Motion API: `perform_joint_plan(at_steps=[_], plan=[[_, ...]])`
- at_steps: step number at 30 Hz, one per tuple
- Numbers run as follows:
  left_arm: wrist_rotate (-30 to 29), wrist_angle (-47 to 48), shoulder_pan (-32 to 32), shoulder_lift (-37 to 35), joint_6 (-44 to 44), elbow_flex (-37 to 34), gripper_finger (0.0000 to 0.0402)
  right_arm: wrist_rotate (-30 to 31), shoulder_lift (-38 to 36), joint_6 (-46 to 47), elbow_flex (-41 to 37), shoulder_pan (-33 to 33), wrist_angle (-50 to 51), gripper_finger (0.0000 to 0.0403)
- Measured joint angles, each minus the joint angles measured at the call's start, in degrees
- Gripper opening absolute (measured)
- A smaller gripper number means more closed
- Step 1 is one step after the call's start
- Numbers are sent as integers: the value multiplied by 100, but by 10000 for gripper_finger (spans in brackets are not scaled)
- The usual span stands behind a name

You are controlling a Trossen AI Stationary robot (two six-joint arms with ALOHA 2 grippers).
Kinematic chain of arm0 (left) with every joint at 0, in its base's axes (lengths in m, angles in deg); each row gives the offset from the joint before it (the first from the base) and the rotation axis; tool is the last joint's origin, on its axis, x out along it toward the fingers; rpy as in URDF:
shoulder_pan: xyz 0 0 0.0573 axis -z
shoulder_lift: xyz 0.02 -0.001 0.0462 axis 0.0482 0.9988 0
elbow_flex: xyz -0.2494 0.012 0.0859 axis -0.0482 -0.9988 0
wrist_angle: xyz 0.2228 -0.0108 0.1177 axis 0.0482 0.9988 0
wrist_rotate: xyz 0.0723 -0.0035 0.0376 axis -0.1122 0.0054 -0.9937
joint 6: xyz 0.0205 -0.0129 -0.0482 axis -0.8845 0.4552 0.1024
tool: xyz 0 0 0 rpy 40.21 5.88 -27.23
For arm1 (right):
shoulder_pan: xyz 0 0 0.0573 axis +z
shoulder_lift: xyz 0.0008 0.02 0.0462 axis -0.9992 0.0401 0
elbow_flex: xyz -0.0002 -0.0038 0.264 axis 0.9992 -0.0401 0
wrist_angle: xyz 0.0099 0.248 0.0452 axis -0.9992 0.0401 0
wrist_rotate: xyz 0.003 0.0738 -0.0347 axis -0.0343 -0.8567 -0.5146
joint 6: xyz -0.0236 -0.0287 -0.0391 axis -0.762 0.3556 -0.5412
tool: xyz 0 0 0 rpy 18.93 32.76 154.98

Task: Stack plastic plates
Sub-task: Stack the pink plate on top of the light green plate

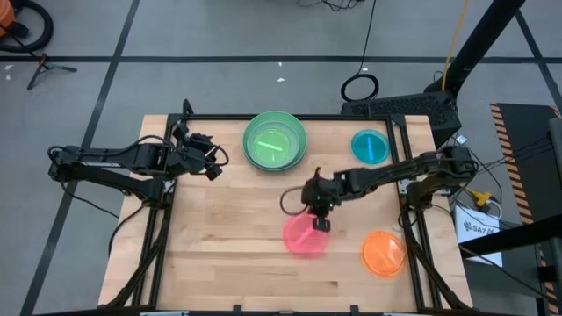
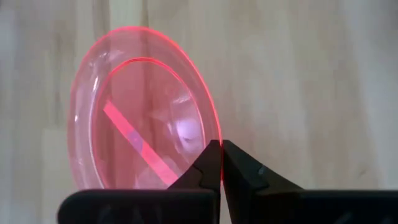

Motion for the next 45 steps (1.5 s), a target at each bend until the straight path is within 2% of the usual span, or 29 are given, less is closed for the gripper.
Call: perform_joint_plan(at_steps=[7, 14, 18, 27, 30, 37, 45], plan=[[0, -9, 0, -1, -24, 0, 173, 36, -137, -130, 543, -636, -258, 1], [-2, -11, 0, -1, -28, 0, 173, 348, -69, -181, 1079, -1423, -357, 0], [-2, -22, 1, -1, -69, 0, 173, 474, 22, 117, 1355, -1946, -651, 0], [-2, -28, 1, -1, -138, 0, 173, 426, 839, 101, 2132, -2904, -699, 0], [-4, -28, 0, 1, -155, 0, 173, 131, 1101, 118, 2365, -3188, -694, 0], [-3, -25, 1, 1, -155, 0, 173, -4, 1465, 151, 2525, -3659, -603, 0], [-4, -24, 0, -1, -153, -1, 173, 9, 1677, 127, 2525, -3844, -548, 0]])
